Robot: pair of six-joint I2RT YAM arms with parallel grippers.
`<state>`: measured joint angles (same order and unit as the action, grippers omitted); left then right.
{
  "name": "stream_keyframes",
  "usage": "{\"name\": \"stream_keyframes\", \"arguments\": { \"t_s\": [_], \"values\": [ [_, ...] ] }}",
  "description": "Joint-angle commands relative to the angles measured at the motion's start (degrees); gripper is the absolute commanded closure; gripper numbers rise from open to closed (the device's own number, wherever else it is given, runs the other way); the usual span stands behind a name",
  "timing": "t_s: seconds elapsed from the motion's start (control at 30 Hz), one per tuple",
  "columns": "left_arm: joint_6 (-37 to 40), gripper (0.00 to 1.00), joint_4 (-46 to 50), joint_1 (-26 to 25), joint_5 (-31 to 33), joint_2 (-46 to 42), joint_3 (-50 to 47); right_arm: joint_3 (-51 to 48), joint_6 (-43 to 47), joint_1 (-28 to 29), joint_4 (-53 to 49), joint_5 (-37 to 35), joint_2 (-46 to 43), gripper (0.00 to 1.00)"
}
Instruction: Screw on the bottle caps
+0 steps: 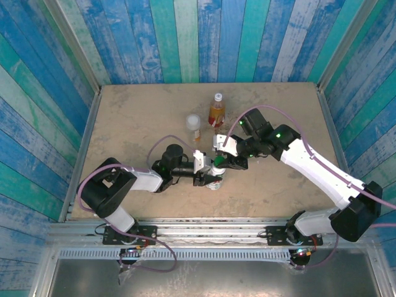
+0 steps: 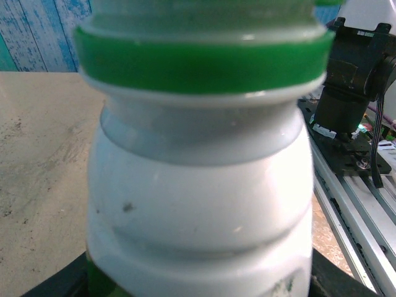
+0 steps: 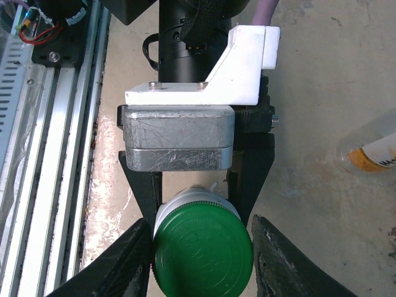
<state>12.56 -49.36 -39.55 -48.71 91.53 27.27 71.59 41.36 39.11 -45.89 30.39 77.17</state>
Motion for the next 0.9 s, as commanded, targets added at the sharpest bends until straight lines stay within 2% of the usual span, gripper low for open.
{"name": "stream_keyframes", "arguments": {
  "t_s": [0.0,0.3,0.47,0.67,0.73,0.87],
  "values": [
    [0.93,0.44,0.32,-0.26,0.39,-2.64,0.95,1.23,-0.67,-0.22,-1.90,1.55,0.44,0.56],
    [0.02,0.44,-1.01,-0.25,1.75,-3.42,0.68,0.66,-2.44,-0.21,-2.93,1.25,1.04,0.61],
    [-1.33,0.44,-2.62,-0.22,8.00,-4.06,0.68,1.29,-8.45,-0.23,-2.54,-1.13,2.23,0.68],
    [-0.89,0.44,-2.01,-0.26,17.67,-2.66,3.28,1.38,-27.67,0.38,0.43,-8.04,3.65,0.78],
    [-0.48,0.44,-0.81,-0.26,20.04,-1.50,4.92,1.95,-36.94,1.28,0.47,-13.85,4.07,0.77],
    [-0.77,0.44,0.26,-0.26,22.33,0.04,6.80,3.76,-55.29,2.30,-2.39,-24.15,5.65,0.83]
  ]
}}
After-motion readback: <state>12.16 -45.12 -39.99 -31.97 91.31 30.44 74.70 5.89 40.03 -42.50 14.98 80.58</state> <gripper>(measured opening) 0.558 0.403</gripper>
